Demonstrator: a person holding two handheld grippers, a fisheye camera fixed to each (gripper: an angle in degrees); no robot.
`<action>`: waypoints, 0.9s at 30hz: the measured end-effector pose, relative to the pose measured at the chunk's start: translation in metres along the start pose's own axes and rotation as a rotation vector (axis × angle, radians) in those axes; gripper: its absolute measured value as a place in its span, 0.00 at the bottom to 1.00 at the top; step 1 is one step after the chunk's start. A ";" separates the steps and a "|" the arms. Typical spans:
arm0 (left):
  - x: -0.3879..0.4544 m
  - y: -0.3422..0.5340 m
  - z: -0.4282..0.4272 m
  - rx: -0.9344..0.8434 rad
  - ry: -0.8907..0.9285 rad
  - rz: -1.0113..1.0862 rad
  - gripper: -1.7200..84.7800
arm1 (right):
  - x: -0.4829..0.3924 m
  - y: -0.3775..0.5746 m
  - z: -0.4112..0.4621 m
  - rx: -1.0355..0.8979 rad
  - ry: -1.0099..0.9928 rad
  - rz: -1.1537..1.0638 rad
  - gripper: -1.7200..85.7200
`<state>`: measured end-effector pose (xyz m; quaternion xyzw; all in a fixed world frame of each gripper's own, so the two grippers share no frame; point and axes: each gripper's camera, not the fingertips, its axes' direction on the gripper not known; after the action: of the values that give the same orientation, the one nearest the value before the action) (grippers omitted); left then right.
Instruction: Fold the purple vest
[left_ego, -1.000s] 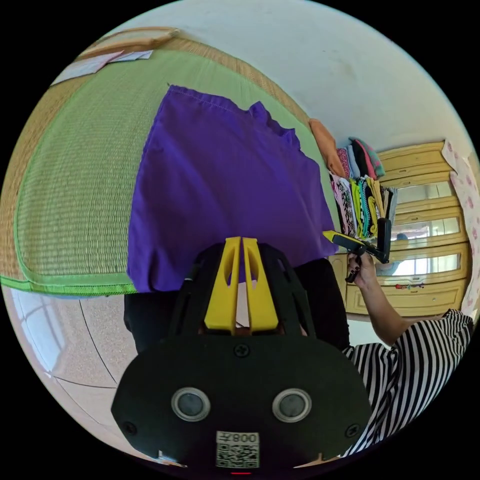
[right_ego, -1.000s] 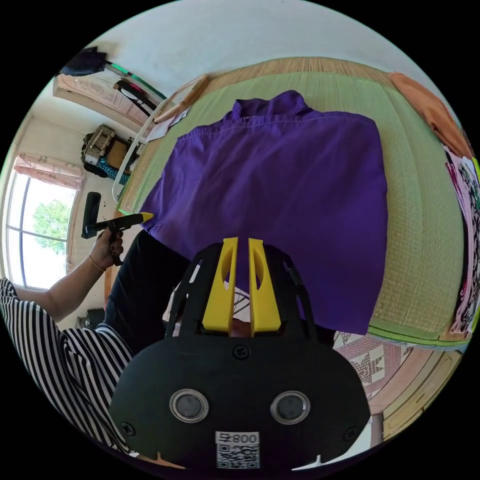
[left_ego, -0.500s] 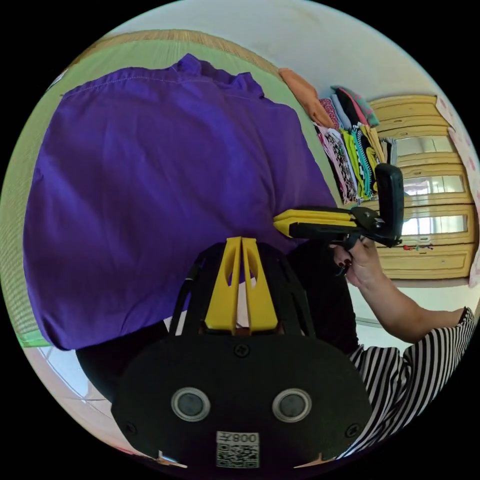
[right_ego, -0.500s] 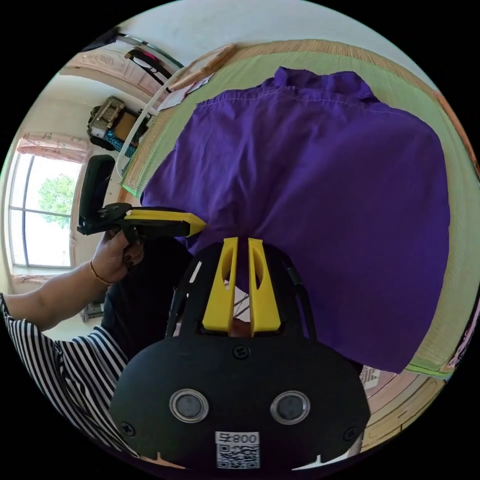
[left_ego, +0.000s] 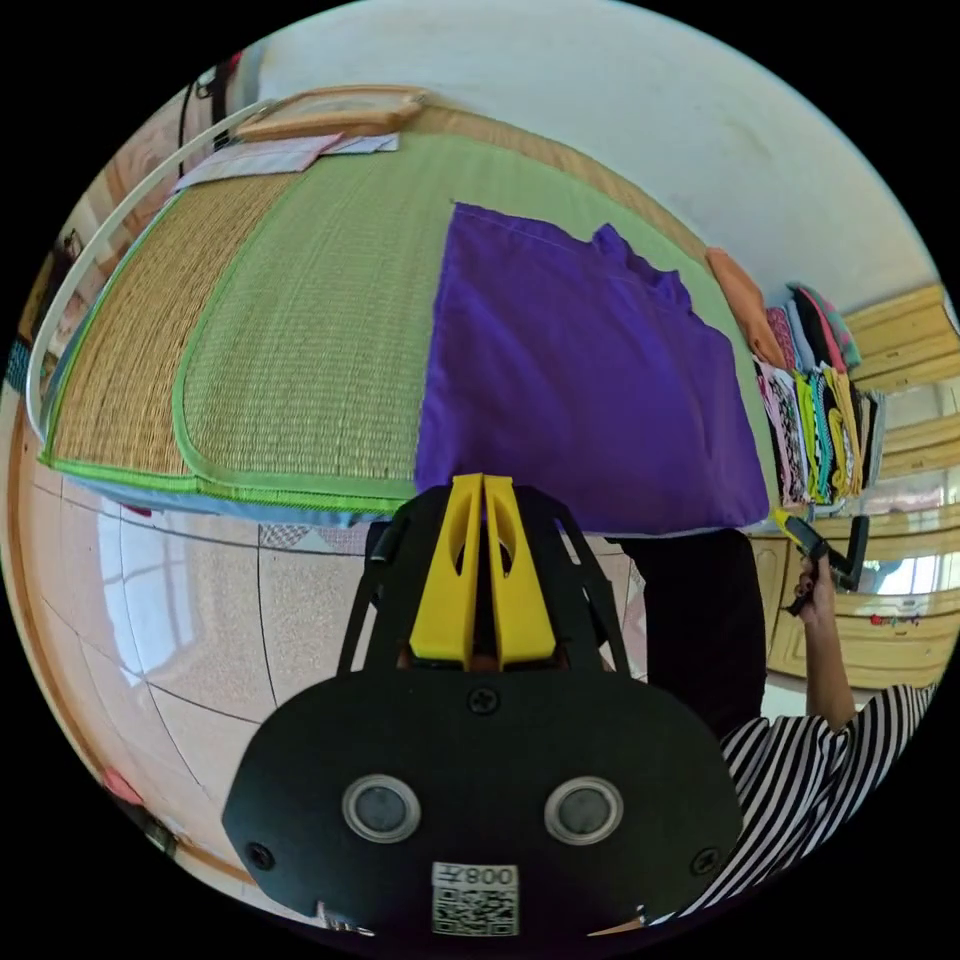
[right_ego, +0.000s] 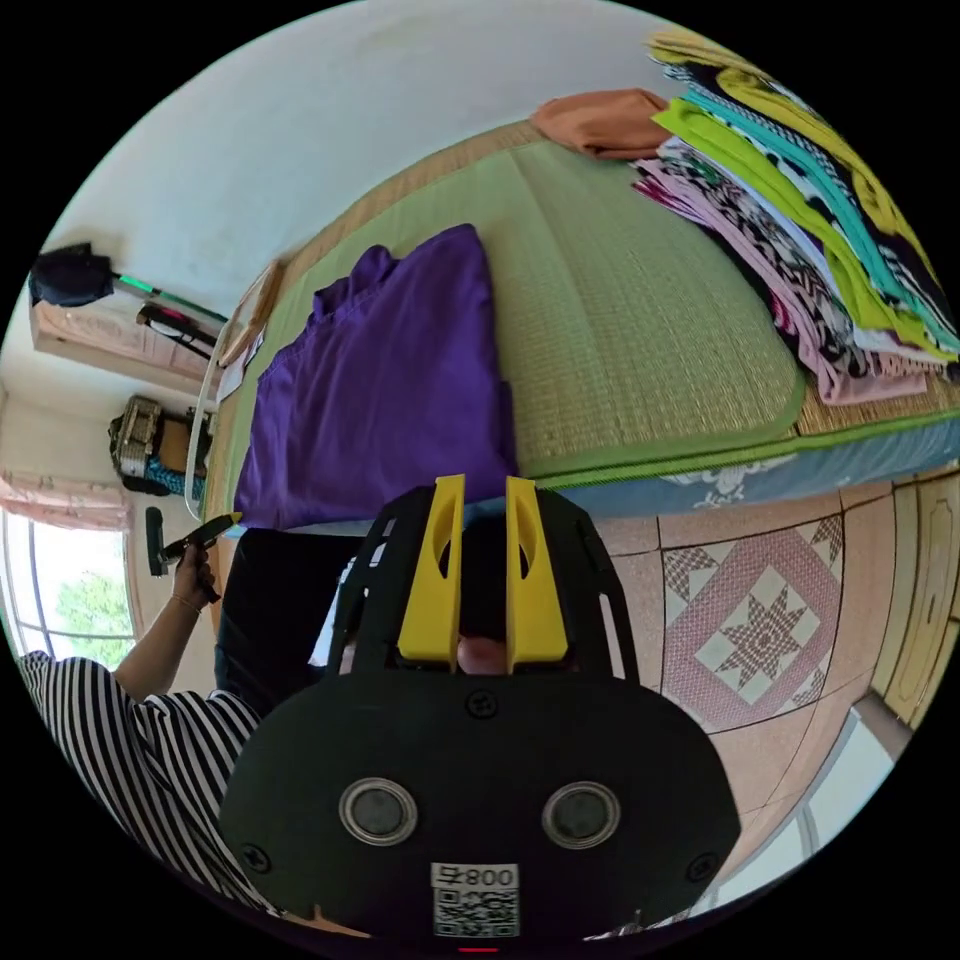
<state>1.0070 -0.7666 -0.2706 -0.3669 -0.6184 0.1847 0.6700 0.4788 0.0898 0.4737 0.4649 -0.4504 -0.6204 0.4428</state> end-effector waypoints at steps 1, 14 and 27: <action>-0.004 -0.001 0.000 -0.005 0.002 -0.015 0.02 | 0.013 0.008 0.001 0.002 -0.005 0.032 0.11; -0.016 -0.026 -0.044 -0.019 0.078 -0.072 0.02 | 0.078 0.054 0.030 0.001 -0.122 0.104 0.09; 0.026 -0.058 -0.096 -0.037 0.044 -0.033 0.02 | 0.128 0.097 0.047 0.051 -0.238 0.131 0.04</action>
<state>1.0917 -0.8121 -0.2070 -0.3730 -0.6130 0.1539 0.6793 0.4231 -0.0464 0.5532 0.3687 -0.5447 -0.6292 0.4140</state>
